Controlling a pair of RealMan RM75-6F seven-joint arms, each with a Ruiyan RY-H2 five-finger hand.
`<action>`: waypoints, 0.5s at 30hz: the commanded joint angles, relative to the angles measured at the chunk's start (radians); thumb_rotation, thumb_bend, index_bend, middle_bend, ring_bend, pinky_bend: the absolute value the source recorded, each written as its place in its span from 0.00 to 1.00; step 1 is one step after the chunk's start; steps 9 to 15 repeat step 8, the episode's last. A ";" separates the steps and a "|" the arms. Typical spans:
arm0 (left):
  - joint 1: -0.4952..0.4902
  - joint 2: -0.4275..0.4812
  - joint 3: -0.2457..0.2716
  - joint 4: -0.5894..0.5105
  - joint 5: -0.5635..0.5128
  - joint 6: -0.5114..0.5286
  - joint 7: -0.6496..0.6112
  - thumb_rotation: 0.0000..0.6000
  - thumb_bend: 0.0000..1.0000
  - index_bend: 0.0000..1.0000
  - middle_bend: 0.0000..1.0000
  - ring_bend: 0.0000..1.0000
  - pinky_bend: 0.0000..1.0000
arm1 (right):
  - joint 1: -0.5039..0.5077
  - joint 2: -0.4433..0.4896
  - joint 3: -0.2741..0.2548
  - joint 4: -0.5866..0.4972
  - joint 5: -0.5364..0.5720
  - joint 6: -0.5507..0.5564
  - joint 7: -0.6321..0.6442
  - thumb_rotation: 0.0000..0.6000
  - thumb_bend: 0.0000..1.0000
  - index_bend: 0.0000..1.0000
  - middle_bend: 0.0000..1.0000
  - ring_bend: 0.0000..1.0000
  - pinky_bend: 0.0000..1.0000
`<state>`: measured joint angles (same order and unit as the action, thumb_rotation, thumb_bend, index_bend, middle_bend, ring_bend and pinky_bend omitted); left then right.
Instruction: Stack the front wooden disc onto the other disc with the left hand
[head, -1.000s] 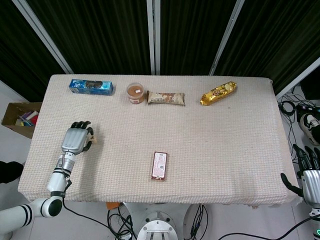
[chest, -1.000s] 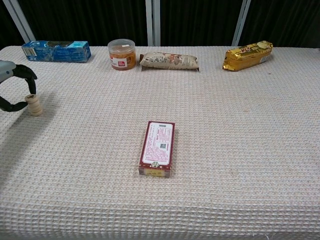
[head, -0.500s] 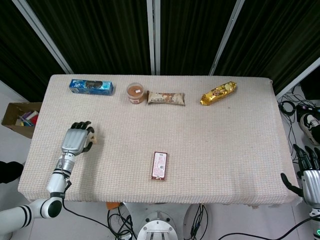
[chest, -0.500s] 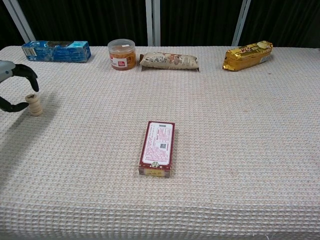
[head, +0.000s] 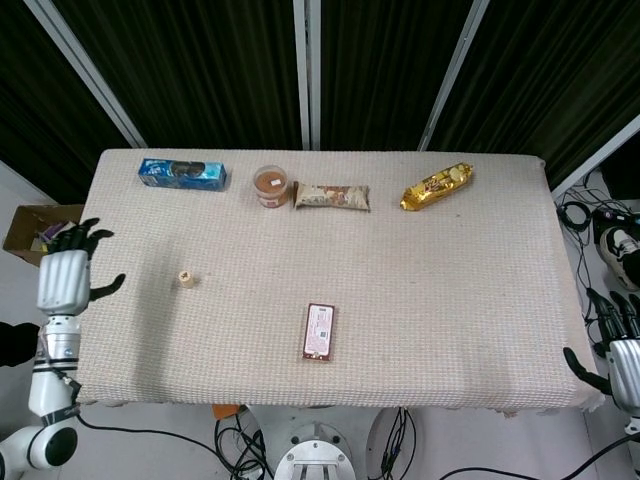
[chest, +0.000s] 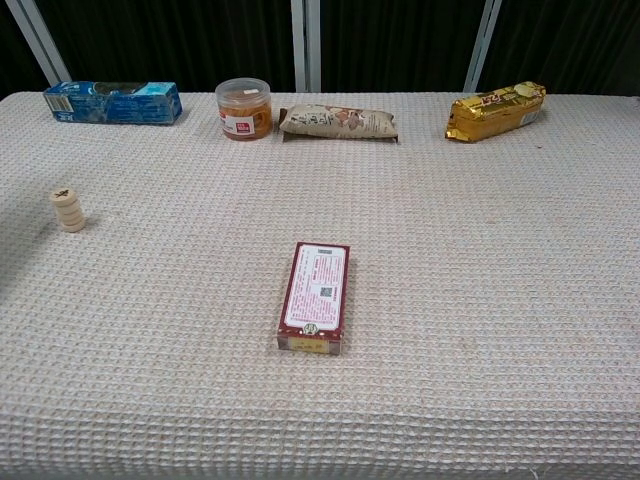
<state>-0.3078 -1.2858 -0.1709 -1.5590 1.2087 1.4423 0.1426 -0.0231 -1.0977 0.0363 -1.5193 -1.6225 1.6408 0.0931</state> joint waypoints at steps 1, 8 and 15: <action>0.109 0.064 0.060 0.002 0.099 0.111 -0.089 1.00 0.13 0.27 0.15 0.14 0.15 | 0.005 0.002 -0.003 -0.005 -0.012 0.000 0.000 1.00 0.22 0.04 0.18 0.04 0.03; 0.221 0.105 0.176 -0.027 0.207 0.185 -0.091 1.00 0.12 0.27 0.15 0.14 0.15 | 0.021 -0.013 -0.009 -0.009 -0.032 -0.015 -0.010 1.00 0.23 0.04 0.18 0.04 0.03; 0.221 0.105 0.176 -0.027 0.207 0.185 -0.091 1.00 0.12 0.27 0.15 0.14 0.15 | 0.021 -0.013 -0.009 -0.009 -0.032 -0.015 -0.010 1.00 0.23 0.04 0.18 0.04 0.03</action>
